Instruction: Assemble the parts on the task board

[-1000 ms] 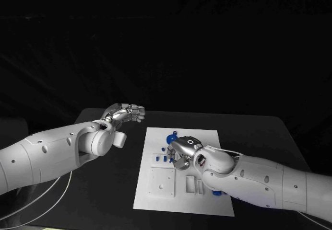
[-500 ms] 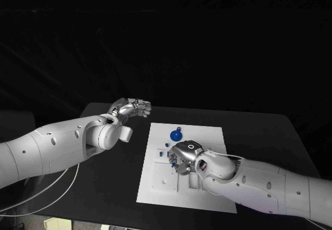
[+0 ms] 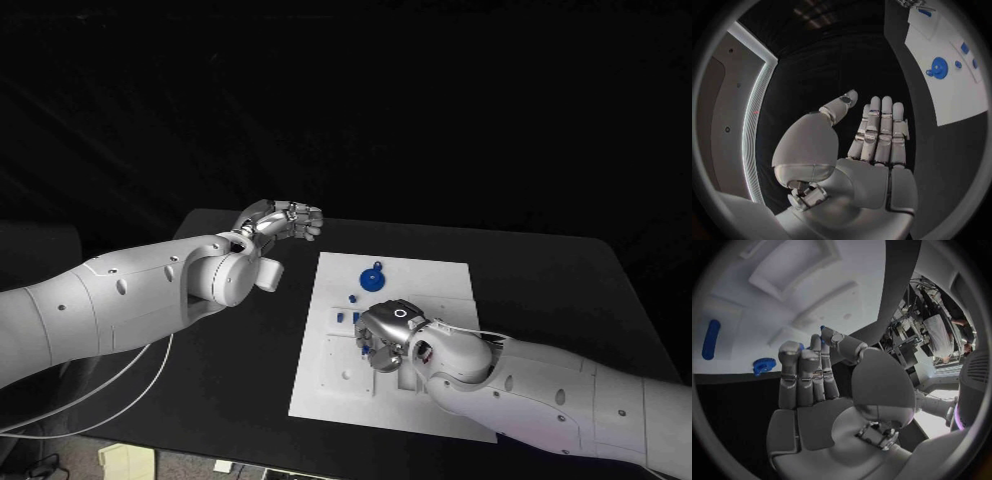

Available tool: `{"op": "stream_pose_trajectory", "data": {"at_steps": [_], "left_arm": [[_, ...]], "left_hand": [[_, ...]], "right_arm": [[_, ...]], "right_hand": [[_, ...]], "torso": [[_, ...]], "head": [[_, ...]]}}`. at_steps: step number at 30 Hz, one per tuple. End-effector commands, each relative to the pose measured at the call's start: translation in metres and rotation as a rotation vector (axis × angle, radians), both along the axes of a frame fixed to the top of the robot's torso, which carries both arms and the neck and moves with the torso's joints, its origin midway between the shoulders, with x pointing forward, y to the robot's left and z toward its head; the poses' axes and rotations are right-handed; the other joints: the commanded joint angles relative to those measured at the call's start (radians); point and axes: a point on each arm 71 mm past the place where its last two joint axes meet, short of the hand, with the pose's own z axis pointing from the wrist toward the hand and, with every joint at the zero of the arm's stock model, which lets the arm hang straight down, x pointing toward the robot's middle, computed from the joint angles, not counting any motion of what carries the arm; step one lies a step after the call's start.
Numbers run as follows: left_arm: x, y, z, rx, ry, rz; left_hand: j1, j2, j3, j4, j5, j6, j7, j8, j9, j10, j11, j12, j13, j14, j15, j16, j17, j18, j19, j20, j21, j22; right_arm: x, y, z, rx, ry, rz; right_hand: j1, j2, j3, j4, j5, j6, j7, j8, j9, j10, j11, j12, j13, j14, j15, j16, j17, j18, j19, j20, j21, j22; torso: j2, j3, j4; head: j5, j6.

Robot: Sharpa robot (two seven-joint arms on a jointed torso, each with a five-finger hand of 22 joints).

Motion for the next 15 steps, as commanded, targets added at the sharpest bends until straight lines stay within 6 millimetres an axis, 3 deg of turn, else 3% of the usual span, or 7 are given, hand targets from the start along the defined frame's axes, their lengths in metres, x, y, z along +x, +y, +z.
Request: {"op": "stream_pose_trajectory", "data": {"at_steps": [1, 7, 15], "left_arm": [[-0.0002, -0.0029, 0.0018, -0.011, -0.005, -0.009], [-0.0005, -0.0029, 0.0013, -0.012, 0.003, -0.018], [-0.0005, -0.0031, 0.0012, -0.012, 0.004, -0.021]], "left_hand": [[0.002, 0.008, -0.006, 0.000, -0.001, -0.005, 0.000, 0.006, -0.001, -0.002, -0.002, 0.003, -0.001, -0.003, 0.003, -0.006, 0.002, 0.009, 0.002, 0.006, -0.006, 0.001], [0.002, 0.008, -0.006, 0.001, -0.001, -0.005, 0.000, 0.006, -0.001, -0.002, -0.002, 0.003, -0.001, -0.003, 0.003, -0.007, 0.002, 0.009, 0.003, 0.006, -0.006, 0.001], [0.001, 0.008, -0.007, 0.002, -0.002, -0.006, 0.001, 0.006, -0.002, -0.003, -0.001, 0.002, -0.002, -0.004, 0.003, -0.009, 0.003, 0.009, 0.003, 0.007, -0.007, 0.001]], "right_arm": [[-0.0016, 0.0008, -0.0026, -0.023, -0.008, 0.014], [-0.0011, -0.0001, -0.0031, -0.023, -0.007, 0.010], [-0.0025, 0.0014, -0.0059, -0.025, -0.002, 0.012]], "right_hand": [[-0.004, 0.006, 0.004, -0.004, 0.007, 0.003, 0.002, 0.003, 0.002, 0.040, 0.012, -0.003, 0.001, 0.001, -0.005, -0.002, -0.001, 0.064, 0.002, -0.008, 0.003, 0.021], [-0.004, 0.006, 0.004, -0.004, 0.007, 0.003, 0.002, 0.003, 0.002, 0.040, 0.012, -0.003, 0.002, 0.001, -0.005, -0.002, -0.001, 0.064, 0.002, -0.008, 0.004, 0.021], [-0.004, 0.007, 0.004, -0.004, 0.008, 0.003, 0.002, 0.003, 0.003, 0.040, 0.012, -0.003, 0.003, 0.001, -0.006, -0.002, -0.001, 0.064, 0.003, -0.009, 0.004, 0.021]], "torso": [[0.000, 0.0000, 0.0002], [0.000, 0.0003, -0.0002], [0.000, 0.0006, -0.0003]], "head": [[0.004, -0.004], [0.000, -0.004], [0.006, -0.008]]}}
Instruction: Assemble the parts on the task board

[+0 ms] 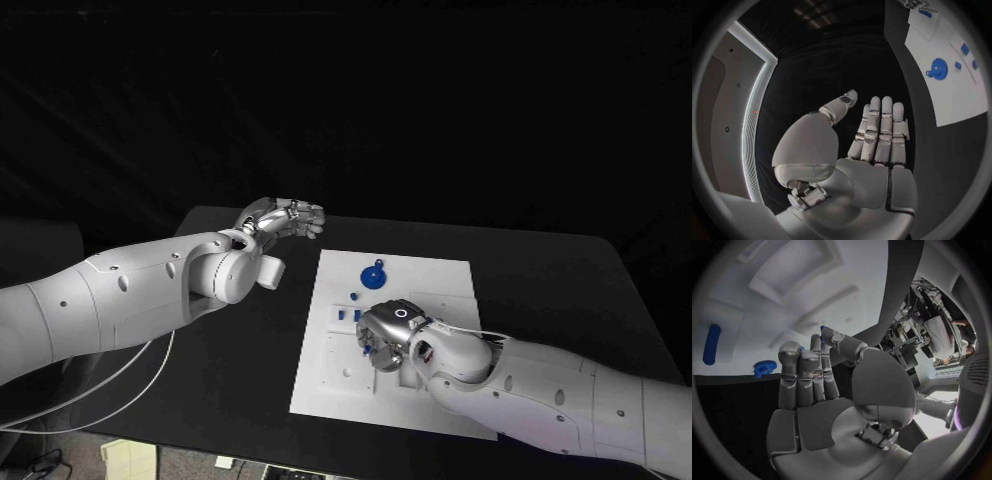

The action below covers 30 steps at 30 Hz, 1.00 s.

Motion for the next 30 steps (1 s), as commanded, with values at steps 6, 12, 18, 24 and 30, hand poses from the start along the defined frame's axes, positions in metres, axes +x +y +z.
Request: {"op": "stream_pose_trajectory", "data": {"at_steps": [6, 12, 18, 24, 30], "left_arm": [[-0.0001, -0.0027, 0.0015, -0.012, -0.001, -0.017], [-0.0003, -0.0035, 0.0015, -0.013, 0.000, -0.019], [-0.0002, -0.0028, 0.0015, -0.012, 0.000, -0.017], [-0.0002, -0.0032, 0.0014, -0.012, 0.000, -0.019], [-0.0005, -0.0041, 0.0015, -0.013, 0.001, -0.020]], "left_hand": [[0.000, 0.008, -0.004, 0.000, -0.002, -0.007, 0.001, 0.006, -0.001, -0.003, -0.001, 0.002, -0.001, -0.004, 0.004, -0.005, 0.002, 0.014, 0.003, 0.007, -0.004, 0.001], [0.000, 0.008, -0.004, 0.001, -0.002, -0.007, 0.001, 0.006, -0.001, -0.003, -0.001, 0.002, -0.001, -0.004, 0.004, -0.005, 0.002, 0.014, 0.003, 0.007, -0.004, 0.001], [0.000, 0.007, -0.005, 0.001, -0.002, -0.007, 0.001, 0.006, -0.001, -0.003, -0.001, 0.002, -0.001, -0.005, 0.004, -0.006, 0.003, 0.014, 0.003, 0.007, -0.005, 0.001], [0.000, 0.007, -0.005, 0.002, -0.002, -0.007, 0.001, 0.006, -0.002, -0.003, -0.001, 0.002, -0.001, -0.005, 0.004, -0.007, 0.003, 0.014, 0.003, 0.007, -0.005, 0.001], [0.000, 0.008, -0.005, 0.002, -0.002, -0.007, 0.001, 0.006, -0.002, -0.003, -0.001, 0.002, -0.001, -0.005, 0.004, -0.008, 0.004, 0.014, 0.003, 0.007, -0.006, 0.001]], "right_arm": [[-0.0022, 0.0027, -0.0053, -0.019, 0.002, 0.011], [-0.0025, 0.0029, -0.0075, -0.026, 0.006, 0.012], [-0.0018, 0.0011, -0.0092, -0.034, 0.005, 0.008], [-0.0016, 0.0016, -0.0088, -0.035, -0.005, 0.004], [-0.0016, 0.0031, -0.0097, -0.044, -0.002, 0.006]], "right_hand": [[-0.003, 0.008, 0.005, -0.003, 0.004, 0.003, 0.002, 0.003, 0.001, 0.040, 0.012, -0.004, 0.002, -0.001, -0.005, -0.002, -0.001, 0.065, -0.003, -0.007, 0.004, 0.021], [-0.003, 0.008, 0.005, -0.003, 0.004, 0.003, 0.002, 0.003, 0.001, 0.040, 0.012, -0.004, 0.002, -0.001, -0.005, -0.002, -0.001, 0.065, -0.003, -0.007, 0.004, 0.021], [-0.003, 0.009, 0.005, -0.003, 0.005, 0.003, 0.002, 0.003, 0.002, 0.040, 0.012, -0.004, 0.002, 0.000, -0.005, -0.002, -0.001, 0.065, -0.003, -0.007, 0.004, 0.020], [-0.003, 0.009, 0.005, -0.003, 0.006, 0.003, 0.002, 0.003, 0.002, 0.040, 0.012, -0.004, 0.003, 0.000, -0.005, -0.002, -0.001, 0.065, -0.003, -0.007, 0.004, 0.020], [-0.003, 0.009, 0.005, -0.004, 0.006, 0.003, 0.002, 0.003, 0.002, 0.040, 0.012, -0.004, 0.004, 0.000, -0.005, -0.002, -0.001, 0.065, -0.003, -0.007, 0.005, 0.020]], "torso": [[0.000, 0.0006, -0.0005], [0.000, -0.0005, 0.0005], [0.000, -0.0003, -0.0006], [-0.001, 0.0001, -0.0005], [0.000, 0.0004, -0.0001]], "head": [[0.006, -0.005], [0.007, -0.009], [0.006, -0.012], [0.006, -0.011], [0.006, -0.010]]}}
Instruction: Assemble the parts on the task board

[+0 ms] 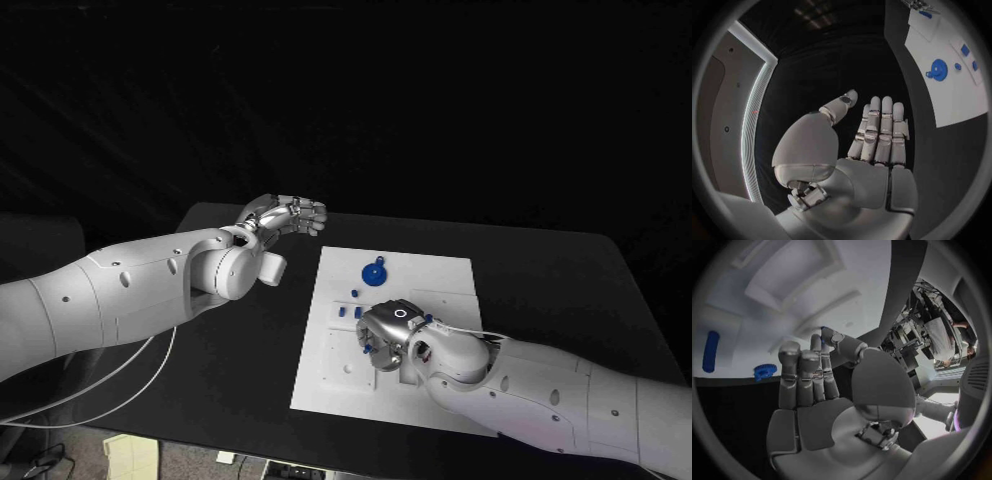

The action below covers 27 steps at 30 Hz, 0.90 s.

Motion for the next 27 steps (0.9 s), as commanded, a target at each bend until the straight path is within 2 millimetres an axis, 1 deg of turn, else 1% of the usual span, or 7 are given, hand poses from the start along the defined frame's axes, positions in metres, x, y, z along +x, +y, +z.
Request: {"op": "stream_pose_trajectory", "data": {"at_steps": [1, 12, 17, 19, 24, 25, 27], "left_arm": [[0.000, -0.004, 0.002, -0.013, -0.003, -0.017], [-0.001, -0.006, 0.002, -0.015, -0.002, -0.024], [-0.001, -0.006, 0.002, -0.015, -0.002, -0.023], [-0.001, -0.006, 0.002, -0.014, -0.002, -0.023], [-0.001, -0.006, 0.003, -0.014, 0.000, -0.024], [-0.001, -0.006, 0.003, -0.015, -0.001, -0.025], [-0.001, -0.006, 0.003, -0.014, 0.000, -0.025]], "left_hand": [[-0.001, 0.008, -0.005, 0.002, -0.002, -0.007, 0.001, 0.006, -0.001, -0.003, -0.001, 0.002, -0.002, -0.005, 0.004, -0.004, 0.002, 0.017, 0.003, 0.007, -0.006, 0.001], [0.000, 0.008, -0.005, 0.002, -0.003, -0.007, 0.001, 0.006, -0.001, -0.003, -0.001, 0.002, -0.002, -0.006, 0.005, -0.005, 0.002, 0.017, 0.003, 0.008, -0.006, 0.002], [0.000, 0.008, -0.005, 0.003, -0.003, -0.008, 0.001, 0.006, -0.001, -0.003, -0.001, 0.002, -0.002, -0.006, 0.005, -0.006, 0.003, 0.017, 0.003, 0.008, -0.007, 0.002], [0.000, 0.008, -0.005, 0.002, -0.003, -0.008, 0.001, 0.006, -0.001, -0.003, -0.001, 0.002, -0.002, -0.006, 0.005, -0.006, 0.003, 0.017, 0.003, 0.008, -0.007, 0.002], [0.000, 0.007, -0.005, 0.002, -0.003, -0.008, 0.001, 0.006, -0.002, -0.003, -0.001, 0.002, -0.002, -0.006, 0.005, -0.006, 0.003, 0.017, 0.002, 0.008, -0.007, 0.002], [0.000, 0.007, -0.005, 0.002, -0.003, -0.008, 0.001, 0.006, -0.002, -0.004, -0.001, 0.002, -0.002, -0.007, 0.005, -0.007, 0.003, 0.017, 0.002, 0.008, -0.007, 0.002], [0.000, 0.006, -0.006, 0.003, -0.003, -0.009, 0.001, 0.006, -0.002, -0.004, 0.000, 0.002, -0.002, -0.008, 0.005, -0.008, 0.004, 0.017, 0.002, 0.008, -0.008, 0.002]], "right_arm": [[-0.001, 0.001, -0.003, -0.031, 0.000, 0.006], [-0.006, 0.005, -0.011, -0.052, 0.024, 0.023], [-0.006, 0.004, -0.012, -0.045, 0.038, 0.016], [-0.005, 0.003, -0.013, -0.033, 0.048, 0.012], [-0.005, 0.002, -0.013, -0.019, 0.062, 0.007], [-0.005, 0.002, -0.013, -0.017, 0.064, 0.005], [-0.004, 0.001, -0.013, -0.010, 0.068, 0.000]], "right_hand": [[-0.003, 0.009, 0.005, -0.003, 0.007, 0.004, 0.002, 0.004, 0.001, 0.038, 0.014, -0.004, 0.001, 0.000, -0.004, -0.002, -0.001, 0.065, 0.000, -0.005, 0.005, 0.020], [-0.003, 0.008, 0.005, -0.004, 0.008, 0.003, 0.003, 0.003, 0.002, 0.037, 0.014, -0.005, 0.002, 0.000, -0.004, -0.002, -0.001, 0.065, -0.001, -0.006, 0.005, 0.020], [-0.005, 0.008, 0.005, -0.003, 0.013, -0.002, 0.005, 0.000, 0.003, 0.031, 0.017, -0.010, 0.004, -0.003, -0.002, -0.005, -0.003, 0.065, -0.004, -0.005, 0.004, 0.019], [-0.008, 0.004, 0.003, -0.002, 0.016, -0.006, 0.006, -0.002, 0.003, 0.028, 0.018, -0.013, 0.005, -0.004, 0.000, -0.007, -0.004, 0.065, -0.005, -0.004, 0.003, 0.019], [-0.026, -0.019, -0.025, 0.001, 0.022, -0.048, 0.024, -0.026, -0.002, -0.013, 0.034, -0.041, -0.001, -0.006, 0.014, -0.009, -0.005, 0.065, -0.008, -0.002, 0.004, 0.018], [-0.029, -0.033, -0.032, 0.003, 0.022, -0.070, 0.033, -0.038, -0.006, -0.036, 0.042, -0.055, -0.005, -0.007, 0.022, -0.009, -0.005, 0.065, -0.009, -0.001, 0.003, 0.018], [-0.031, -0.043, -0.040, 0.006, 0.023, -0.090, 0.042, -0.049, -0.009, -0.058, 0.052, -0.070, -0.010, -0.007, 0.031, -0.009, -0.005, 0.065, -0.009, 0.000, 0.002, 0.017]], "torso": [[0.000, 0.0002, 0.0005], [0.000, 0.0003, 0.0001], [0.000, -0.0008, -0.0006], [0.000, -0.0008, -0.0009], [0.000, -0.0008, -0.0011], [0.000, -0.0005, -0.0010], [0.000, -0.0005, -0.0011]], "head": [[0.000, 0.001], [0.002, -0.001], [0.002, -0.001], [0.002, 0.000], [0.002, 0.001], [0.000, 0.002], [-0.001, 0.003]]}}
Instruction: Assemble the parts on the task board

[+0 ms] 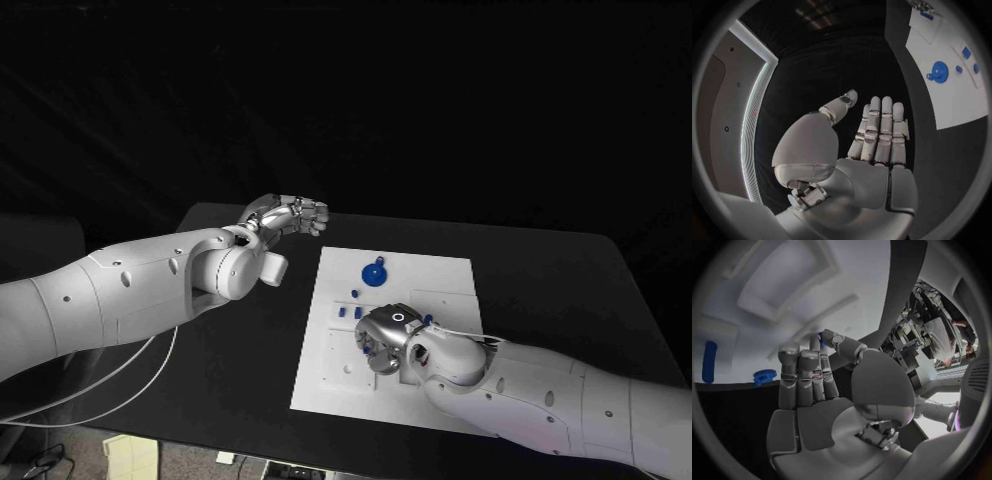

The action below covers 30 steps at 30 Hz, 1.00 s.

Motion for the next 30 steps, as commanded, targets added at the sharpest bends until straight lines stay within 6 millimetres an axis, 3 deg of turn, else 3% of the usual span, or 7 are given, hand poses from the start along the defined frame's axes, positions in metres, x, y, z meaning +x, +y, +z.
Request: {"op": "stream_pose_trajectory", "data": {"at_steps": [1, 6, 9, 17, 23, 30], "left_arm": [[0.000, -0.002, 0.002, -0.011, -0.002, -0.015], [0.000, -0.001, 0.002, -0.010, -0.002, -0.012], [0.000, 0.000, 0.002, -0.009, -0.002, -0.010], [0.000, 0.003, 0.002, -0.007, -0.003, -0.004], [0.001, 0.005, 0.002, -0.006, -0.005, 0.000], [0.001, 0.009, 0.003, -0.005, -0.014, 0.011]], "left_hand": [[0.000, 0.006, -0.006, 0.003, -0.003, -0.009, 0.002, 0.006, -0.001, -0.004, 0.000, 0.002, -0.002, -0.004, 0.002, -0.004, 0.001, 0.009, 0.002, 0.008, -0.004, 0.000], [0.000, 0.006, -0.006, 0.003, -0.004, -0.009, 0.002, 0.006, -0.001, -0.005, 0.000, 0.001, -0.002, -0.005, 0.003, -0.006, 0.002, 0.009, 0.002, 0.008, -0.005, 0.000], [0.000, 0.006, -0.006, 0.003, -0.004, -0.010, 0.002, 0.006, -0.002, -0.005, 0.000, 0.001, -0.002, -0.005, 0.003, -0.006, 0.002, 0.009, 0.002, 0.009, -0.005, 0.001], [0.001, 0.005, -0.006, 0.003, -0.004, -0.010, 0.002, 0.006, -0.002, -0.006, 0.001, 0.001, -0.002, -0.006, 0.003, -0.007, 0.003, 0.009, 0.002, 0.009, -0.006, 0.001], [0.002, 0.006, -0.006, 0.003, -0.004, -0.010, 0.002, 0.006, -0.002, -0.006, 0.001, 0.001, -0.002, -0.006, 0.003, -0.008, 0.003, 0.009, 0.002, 0.009, -0.006, 0.001], [0.003, 0.004, -0.006, 0.002, -0.004, -0.011, 0.002, 0.006, -0.003, -0.006, 0.001, 0.001, -0.002, -0.005, 0.003, -0.009, 0.005, 0.009, 0.002, 0.009, -0.007, 0.001]], "right_arm": [[-0.002, -0.003, -0.005, 0.003, 0.044, 0.000], [-0.003, -0.008, -0.002, 0.039, 0.031, -0.014], [-0.004, -0.010, 0.001, 0.056, 0.025, -0.018], [-0.004, -0.019, 0.020, 0.125, -0.001, -0.029], [0.001, -0.030, 0.048, 0.204, -0.008, -0.054], [0.020, -0.065, 0.089, 0.218, 0.000, -0.105]], "right_hand": [[-0.001, -0.022, -0.015, 0.002, 0.005, -0.038, 0.018, -0.017, -0.006, -0.032, 0.018, -0.022, -0.009, 0.002, 0.016, -0.003, -0.001, 0.070, 0.002, 0.000, 0.002, 0.017], [-0.004, -0.057, -0.044, 0.008, 0.006, -0.107, 0.047, -0.052, -0.019, -0.085, 0.040, -0.059, -0.027, -0.006, 0.038, -0.002, -0.001, 0.070, -0.003, 0.004, -0.004, 0.015], [-0.003, -0.066, -0.055, 0.008, 0.004, -0.121, 0.053, -0.058, -0.022, -0.104, 0.048, -0.072, -0.035, -0.009, 0.046, -0.001, -0.001, 0.070, -0.005, 0.005, -0.007, 0.014], [0.002, -0.071, -0.063, 0.008, 0.003, -0.126, 0.054, -0.058, -0.024, -0.119, 0.055, -0.082, -0.044, -0.010, 0.053, 0.001, -0.002, 0.070, -0.007, 0.006, -0.010, 0.013], [0.010, -0.069, -0.059, 0.022, 0.002, -0.119, 0.047, -0.051, -0.023, -0.095, 0.049, -0.071, -0.043, -0.006, 0.047, 0.005, -0.003, 0.070, 0.001, 0.006, -0.011, 0.012], [0.004, -0.069, -0.065, 0.034, 0.006, -0.119, 0.052, -0.049, -0.023, -0.085, 0.045, -0.068, -0.046, -0.002, 0.042, 0.008, -0.004, 0.070, 0.008, 0.005, -0.011, 0.012]], "torso": [[0.000, 0.0000, 0.0001], [0.000, 0.0002, -0.0001], [0.000, 0.0008, 0.0003], [-0.001, 0.0015, -0.0017], [-0.001, 0.0019, -0.0009], [0.000, 0.0014, -0.0005]], "head": [[-0.002, 0.003], [-0.004, 0.005], [-0.006, 0.008], [-0.013, 0.020], [-0.029, 0.035], [-0.042, 0.042]]}}
